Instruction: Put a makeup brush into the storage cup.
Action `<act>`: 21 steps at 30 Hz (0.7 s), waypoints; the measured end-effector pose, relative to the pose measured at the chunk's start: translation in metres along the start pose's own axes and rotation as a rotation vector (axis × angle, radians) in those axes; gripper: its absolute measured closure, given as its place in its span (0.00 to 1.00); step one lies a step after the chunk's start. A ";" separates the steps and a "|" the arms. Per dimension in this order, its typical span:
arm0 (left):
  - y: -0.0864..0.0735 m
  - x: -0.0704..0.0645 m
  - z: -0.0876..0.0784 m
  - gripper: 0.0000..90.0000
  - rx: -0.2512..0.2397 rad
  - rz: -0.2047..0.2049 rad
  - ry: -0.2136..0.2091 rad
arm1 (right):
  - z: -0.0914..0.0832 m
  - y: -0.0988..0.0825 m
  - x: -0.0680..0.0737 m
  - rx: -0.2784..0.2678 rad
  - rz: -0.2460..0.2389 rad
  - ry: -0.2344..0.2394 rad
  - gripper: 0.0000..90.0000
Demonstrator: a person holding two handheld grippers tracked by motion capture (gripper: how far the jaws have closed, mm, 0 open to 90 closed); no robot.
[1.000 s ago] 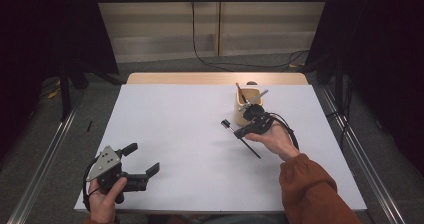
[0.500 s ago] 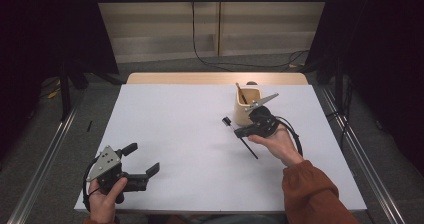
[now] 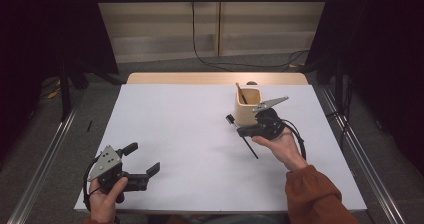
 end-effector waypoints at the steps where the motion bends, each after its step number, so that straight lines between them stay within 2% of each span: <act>1: 0.000 0.000 0.000 0.01 -0.001 0.003 0.000 | -0.001 -0.001 0.000 -0.002 0.000 -0.002 0.96; 21: 0.000 0.000 0.000 0.01 -0.002 -0.001 0.003 | -0.010 -0.015 0.008 -0.103 -0.006 0.016 0.96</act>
Point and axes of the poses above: each handheld gripper's, and its own axes: z roughly forward along the jaws, y roughly out of its top, x roughly to its left, the point moved 3 cm from there along z, roughly forward along the jaws, and after that the axes turned 15 degrees about y, right-handed, at the moved point
